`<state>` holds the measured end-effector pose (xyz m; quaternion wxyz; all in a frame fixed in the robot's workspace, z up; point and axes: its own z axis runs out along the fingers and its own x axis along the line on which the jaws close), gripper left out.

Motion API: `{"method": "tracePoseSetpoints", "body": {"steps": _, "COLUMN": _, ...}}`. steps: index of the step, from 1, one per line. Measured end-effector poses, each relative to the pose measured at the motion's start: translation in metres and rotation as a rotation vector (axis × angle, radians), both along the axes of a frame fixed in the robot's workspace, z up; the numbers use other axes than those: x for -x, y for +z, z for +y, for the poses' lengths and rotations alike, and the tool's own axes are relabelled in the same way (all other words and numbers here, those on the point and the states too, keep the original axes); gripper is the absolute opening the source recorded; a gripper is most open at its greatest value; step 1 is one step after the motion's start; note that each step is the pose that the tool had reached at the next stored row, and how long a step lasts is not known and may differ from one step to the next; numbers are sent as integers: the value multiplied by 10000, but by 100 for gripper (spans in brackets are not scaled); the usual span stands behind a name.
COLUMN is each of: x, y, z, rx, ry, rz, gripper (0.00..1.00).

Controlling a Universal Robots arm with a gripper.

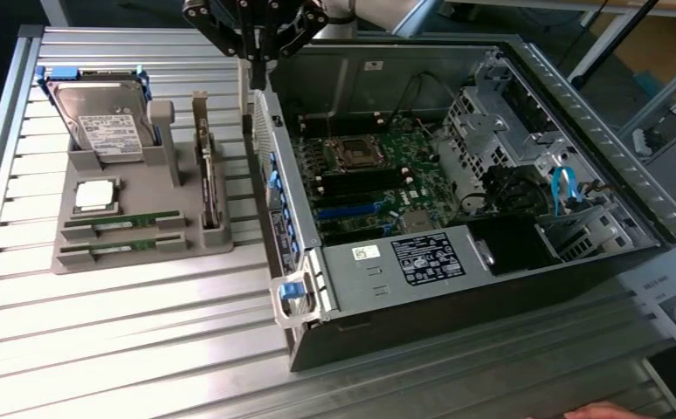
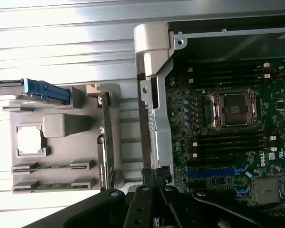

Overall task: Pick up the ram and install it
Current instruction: 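Reach for the ram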

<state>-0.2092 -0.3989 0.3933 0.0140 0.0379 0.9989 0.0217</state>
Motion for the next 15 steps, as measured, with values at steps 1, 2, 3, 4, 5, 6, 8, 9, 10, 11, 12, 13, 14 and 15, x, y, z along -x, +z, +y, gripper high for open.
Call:
{"method": "tracePoseSetpoints", "body": {"steps": 1, "x": 42, "y": 0, "z": 0, "rx": 0, "ry": 1, "rz": -3, "gripper": 10}}
{"method": "tracePoseSetpoints", "body": {"steps": 2, "x": 65, "y": 0, "z": 0, "rx": 0, "ry": 1, "rz": -5, "gripper": 10}}
{"method": "tracePoseSetpoints", "body": {"steps": 3, "x": 87, "y": -1, "z": 0, "rx": -1, "ry": 2, "rz": -7, "gripper": 10}}
{"method": "tracePoseSetpoints", "body": {"steps": 4, "x": 110, "y": 0, "z": 0, "rx": 0, "ry": 0, "rz": -8, "gripper": 10}}
{"method": "tracePoseSetpoints", "body": {"steps": 5, "x": 131, "y": 0, "z": 0, "rx": -1, "ry": 0, "rz": -10, "gripper": 10}}
{"method": "tracePoseSetpoints", "body": {"steps": 6, "x": 154, "y": 0, "z": 0, "rx": -1, "ry": 0, "rz": -12, "gripper": 10}}
{"method": "tracePoseSetpoints", "body": {"steps": 8, "x": 198, "y": 0, "z": 0, "rx": 0, "ry": 0, "rz": -15, "gripper": 10}}
{"method": "tracePoseSetpoints", "body": {"steps": 9, "x": 220, "y": 0, "z": 0, "rx": 0, "ry": 0, "rz": -16, "gripper": 10}}
{"method": "tracePoseSetpoints", "body": {"steps": 10, "x": 242, "y": 0, "z": 0, "rx": 0, "ry": 1, "rz": -18, "gripper": 10}}
{"method": "tracePoseSetpoints", "body": {"steps": 11, "x": 265, "y": 0, "z": 0, "rx": 0, "ry": 1, "rz": -20, "gripper": 10}}
{"method": "tracePoseSetpoints", "body": {"steps": 12, "x": 289, "y": 0, "z": 0, "rx": 0, "ry": 2, "rz": -22, "gripper": 10}}
{"method": "tracePoseSetpoints", "body": {"steps": 13, "x": 313, "y": 0, "z": 0, "rx": 0, "ry": 1, "rz": -23, "gripper": 10}}
{"method": "tracePoseSetpoints", "body": {"steps": 14, "x": 350, "y": 0, "z": 0, "rx": -1, "ry": -1, "rz": -27, "gripper": 10}}
{"method": "tracePoseSetpoints", "body": {"steps": 15, "x": 388, "y": 0, "z": 0, "rx": -1, "ry": 0, "rz": -31, "gripper": 10}}
